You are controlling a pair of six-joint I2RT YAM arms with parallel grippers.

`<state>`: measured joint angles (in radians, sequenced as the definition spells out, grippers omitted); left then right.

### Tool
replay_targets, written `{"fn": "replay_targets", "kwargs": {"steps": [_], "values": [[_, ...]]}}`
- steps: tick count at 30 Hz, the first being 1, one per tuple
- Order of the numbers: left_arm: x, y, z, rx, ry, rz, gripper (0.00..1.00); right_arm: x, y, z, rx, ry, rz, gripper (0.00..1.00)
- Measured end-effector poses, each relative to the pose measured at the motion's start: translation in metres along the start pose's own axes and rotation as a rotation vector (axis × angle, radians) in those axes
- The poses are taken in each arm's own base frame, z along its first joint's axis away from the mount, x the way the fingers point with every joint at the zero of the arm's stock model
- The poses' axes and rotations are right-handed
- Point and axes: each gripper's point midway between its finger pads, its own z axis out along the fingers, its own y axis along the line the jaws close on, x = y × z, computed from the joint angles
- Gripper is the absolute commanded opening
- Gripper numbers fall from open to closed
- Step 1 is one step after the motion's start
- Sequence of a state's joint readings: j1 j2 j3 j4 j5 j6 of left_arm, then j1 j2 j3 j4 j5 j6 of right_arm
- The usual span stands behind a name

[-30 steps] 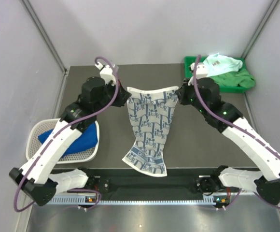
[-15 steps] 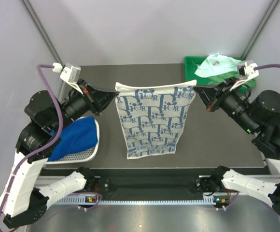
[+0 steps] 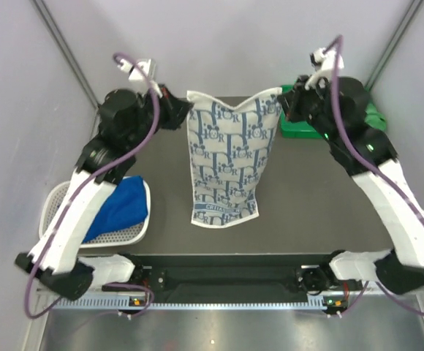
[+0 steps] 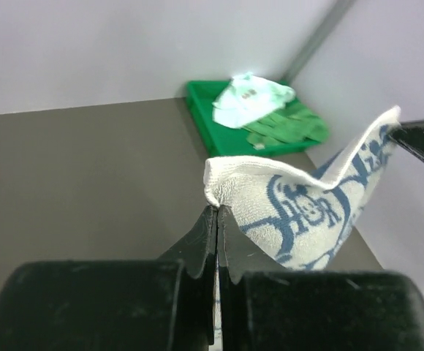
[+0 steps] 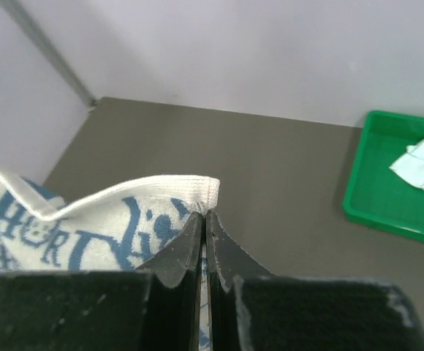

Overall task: Fold and stack the towels
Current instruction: Flatten out the crumpled towel, then fold the towel

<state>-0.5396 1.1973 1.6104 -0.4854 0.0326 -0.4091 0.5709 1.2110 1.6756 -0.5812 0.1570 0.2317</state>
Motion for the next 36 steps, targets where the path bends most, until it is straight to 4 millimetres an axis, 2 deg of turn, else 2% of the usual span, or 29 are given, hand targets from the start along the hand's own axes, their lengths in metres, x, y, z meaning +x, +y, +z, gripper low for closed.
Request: {"fn": "replay_targets", "kwargs": {"steps": [3,4,5,6,10,12,14,16,18,22,25,29,36], "values": [[0.004,0.055,0.056,-0.106,0.007,-0.025,0.0,0.018,-0.032,0.066,0.055,0.061,0.01,0.0],[0.011,0.079,0.075,-0.149,0.021,-0.038,0.0,0.022,-0.037,0.077,0.057,0.071,0.013,0.0],[0.023,0.104,0.095,-0.188,0.045,-0.053,0.0,0.039,-0.05,0.113,0.054,0.106,0.025,0.0],[0.033,0.122,0.11,-0.212,0.062,-0.065,0.0,0.053,-0.058,0.136,0.053,0.134,0.033,0.0],[0.089,0.196,0.17,-0.293,0.156,-0.121,0.0,0.105,-0.086,0.208,0.045,0.221,0.066,0.0],[0.115,0.224,0.191,-0.317,0.196,-0.148,0.0,0.133,-0.1,0.238,0.045,0.257,0.087,0.0],[0.139,0.249,0.208,-0.335,0.23,-0.169,0.0,0.155,-0.109,0.26,0.045,0.285,0.101,0.0],[0.153,0.264,0.217,-0.343,0.246,-0.181,0.0,0.173,-0.116,0.274,0.042,0.299,0.111,0.0],[0.162,0.272,0.22,-0.345,0.259,-0.189,0.0,0.185,-0.118,0.279,0.041,0.316,0.117,0.0],[0.156,0.272,0.223,-0.316,0.239,-0.19,0.0,0.182,-0.117,0.282,0.029,0.278,0.118,0.0],[0.154,0.267,0.22,-0.286,0.217,-0.194,0.0,0.189,-0.118,0.27,0.031,0.276,0.131,0.0],[0.179,0.256,0.197,-0.268,0.263,-0.235,0.0,0.215,-0.117,0.24,0.035,0.326,0.16,0.0],[0.247,0.23,0.142,-0.265,0.386,-0.307,0.0,0.273,-0.107,0.17,0.045,0.431,0.213,0.0]]}}
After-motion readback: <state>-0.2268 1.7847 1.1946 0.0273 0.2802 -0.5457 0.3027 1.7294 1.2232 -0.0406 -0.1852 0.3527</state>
